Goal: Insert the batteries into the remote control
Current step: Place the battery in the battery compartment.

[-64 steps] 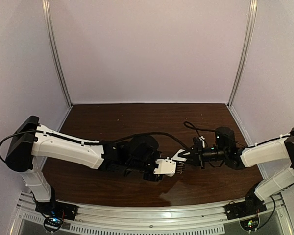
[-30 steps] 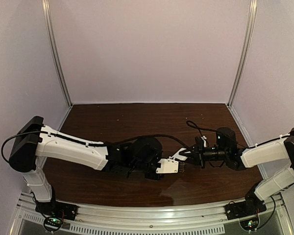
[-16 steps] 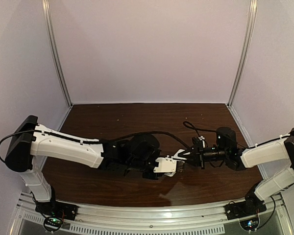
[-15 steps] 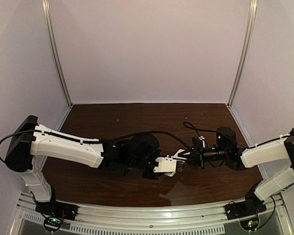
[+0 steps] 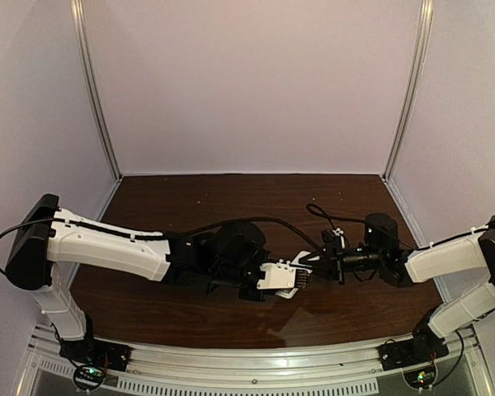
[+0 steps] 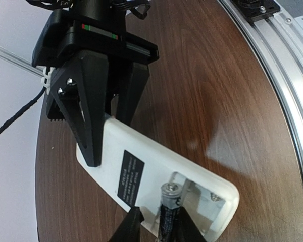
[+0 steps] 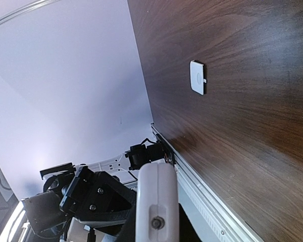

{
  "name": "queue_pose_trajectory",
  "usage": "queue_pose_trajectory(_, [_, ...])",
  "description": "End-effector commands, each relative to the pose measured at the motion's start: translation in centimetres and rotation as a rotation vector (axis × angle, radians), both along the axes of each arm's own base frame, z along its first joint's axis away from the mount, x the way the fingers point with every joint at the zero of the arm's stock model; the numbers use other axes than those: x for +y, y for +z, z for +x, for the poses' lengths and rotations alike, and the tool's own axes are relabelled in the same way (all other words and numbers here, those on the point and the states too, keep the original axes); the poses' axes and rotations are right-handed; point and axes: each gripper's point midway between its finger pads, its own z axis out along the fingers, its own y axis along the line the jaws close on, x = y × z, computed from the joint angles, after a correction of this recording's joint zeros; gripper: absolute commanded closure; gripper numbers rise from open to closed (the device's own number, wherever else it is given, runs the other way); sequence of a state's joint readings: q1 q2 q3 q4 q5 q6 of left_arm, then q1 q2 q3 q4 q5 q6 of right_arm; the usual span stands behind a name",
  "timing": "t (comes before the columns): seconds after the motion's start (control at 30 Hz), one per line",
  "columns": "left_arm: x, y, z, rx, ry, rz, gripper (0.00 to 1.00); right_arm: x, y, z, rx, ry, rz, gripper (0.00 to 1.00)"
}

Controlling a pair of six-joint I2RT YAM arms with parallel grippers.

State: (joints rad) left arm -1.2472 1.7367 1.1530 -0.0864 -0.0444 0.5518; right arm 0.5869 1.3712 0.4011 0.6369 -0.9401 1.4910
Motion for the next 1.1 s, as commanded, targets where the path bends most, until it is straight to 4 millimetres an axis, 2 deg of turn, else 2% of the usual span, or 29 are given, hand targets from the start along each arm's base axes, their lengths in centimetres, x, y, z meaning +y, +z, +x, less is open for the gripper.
queue_pose_trajectory(0.0, [1.3, -1.4, 1.5, -0.011, 0.045, 0.036, 0.75, 2.1, 7.0, -3.8, -0.165, 0.262, 0.201, 1.00])
queue_pose_trajectory(0.23, [1.1, 0.0, 0.5, -0.006, 0.004, -0.009, 0.76, 2.1, 6.9, -3.8, -0.162, 0.264, 0.201, 1.00])
queue_pose_trajectory(0.47, [0.9, 0.5, 0.2, -0.006, -0.012, -0.019, 0.82, 2.2, 6.8, -3.7, -0.158, 0.264, 0.200, 1.00])
queue_pose_trajectory(0.8, [0.7, 1.2, 0.2, -0.041, -0.005, -0.027, 0.75, 2.2, 6.3, -3.7, -0.144, 0.265, 0.191, 1.00])
queue_pose_trajectory(1.07, [0.5, 2.1, -0.1, -0.072, -0.012, -0.031, 0.78, 2.2, 5.9, -3.6, -0.138, 0.262, 0.185, 1.00])
